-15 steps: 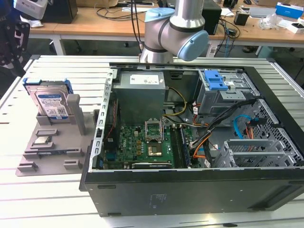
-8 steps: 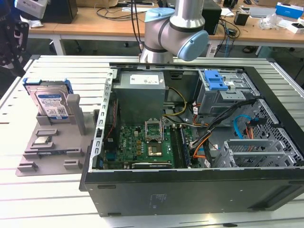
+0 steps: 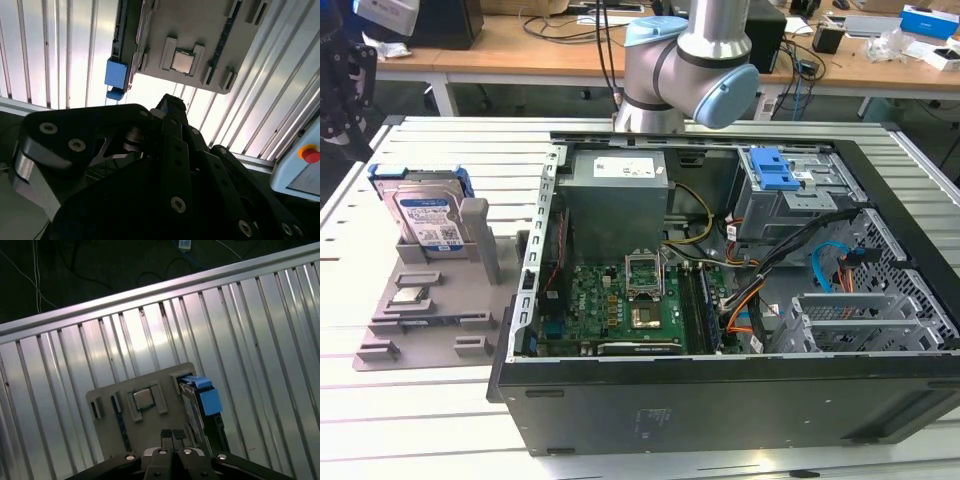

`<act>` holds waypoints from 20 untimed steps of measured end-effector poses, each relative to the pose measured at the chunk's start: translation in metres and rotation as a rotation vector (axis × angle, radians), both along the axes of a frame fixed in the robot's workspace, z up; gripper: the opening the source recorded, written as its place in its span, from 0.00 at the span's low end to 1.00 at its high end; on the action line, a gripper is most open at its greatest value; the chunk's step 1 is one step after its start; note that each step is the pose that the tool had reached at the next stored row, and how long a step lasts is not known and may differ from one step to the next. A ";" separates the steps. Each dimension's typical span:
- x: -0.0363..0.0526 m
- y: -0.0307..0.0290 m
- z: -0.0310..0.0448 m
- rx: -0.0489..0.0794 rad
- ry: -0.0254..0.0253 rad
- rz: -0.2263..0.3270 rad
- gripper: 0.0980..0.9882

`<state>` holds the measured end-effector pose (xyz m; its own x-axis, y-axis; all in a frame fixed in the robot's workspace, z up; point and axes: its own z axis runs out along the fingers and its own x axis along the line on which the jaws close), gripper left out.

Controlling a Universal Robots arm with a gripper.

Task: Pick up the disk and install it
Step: 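Pick up the disk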

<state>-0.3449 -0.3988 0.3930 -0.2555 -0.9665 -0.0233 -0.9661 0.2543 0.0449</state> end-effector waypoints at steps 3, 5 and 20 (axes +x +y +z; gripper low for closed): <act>0.0000 0.0000 0.0000 0.000 0.0000 0.027 0.00; 0.0000 0.0000 0.0000 0.000 0.0000 0.060 0.00; 0.0000 0.0000 0.0000 0.000 0.0000 0.150 0.01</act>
